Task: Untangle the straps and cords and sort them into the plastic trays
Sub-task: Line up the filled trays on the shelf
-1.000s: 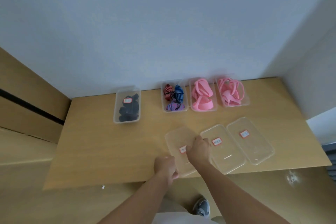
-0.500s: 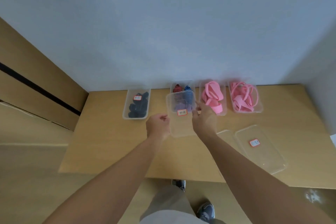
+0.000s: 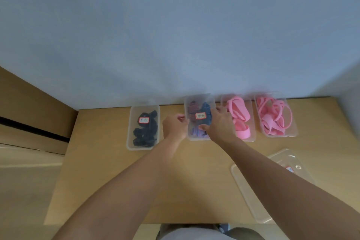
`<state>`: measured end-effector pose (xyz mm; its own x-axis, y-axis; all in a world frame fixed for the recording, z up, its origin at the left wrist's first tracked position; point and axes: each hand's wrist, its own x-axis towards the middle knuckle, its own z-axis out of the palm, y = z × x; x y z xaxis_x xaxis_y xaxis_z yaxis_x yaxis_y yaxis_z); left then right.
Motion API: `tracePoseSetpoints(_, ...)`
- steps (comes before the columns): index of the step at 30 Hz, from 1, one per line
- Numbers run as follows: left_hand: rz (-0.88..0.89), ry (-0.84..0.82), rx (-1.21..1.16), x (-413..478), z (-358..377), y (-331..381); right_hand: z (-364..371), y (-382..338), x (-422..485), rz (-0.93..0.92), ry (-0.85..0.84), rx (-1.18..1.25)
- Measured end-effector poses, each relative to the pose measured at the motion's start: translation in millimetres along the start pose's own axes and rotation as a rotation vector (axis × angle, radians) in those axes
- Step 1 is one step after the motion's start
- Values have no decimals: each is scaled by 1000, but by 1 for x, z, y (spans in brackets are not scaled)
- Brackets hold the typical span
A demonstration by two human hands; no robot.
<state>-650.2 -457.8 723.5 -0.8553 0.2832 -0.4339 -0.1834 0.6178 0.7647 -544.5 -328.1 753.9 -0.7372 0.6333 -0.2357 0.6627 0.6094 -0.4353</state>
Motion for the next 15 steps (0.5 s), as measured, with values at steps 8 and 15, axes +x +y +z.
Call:
tracePoseSetpoints(8,137,-272,175,-29,-34,8,-7,-6,-11,-49,-167,-102)
tracePoseSetpoints(15,500,-237,913,-31,-43,11,10,0,-41,-265,50,-380)
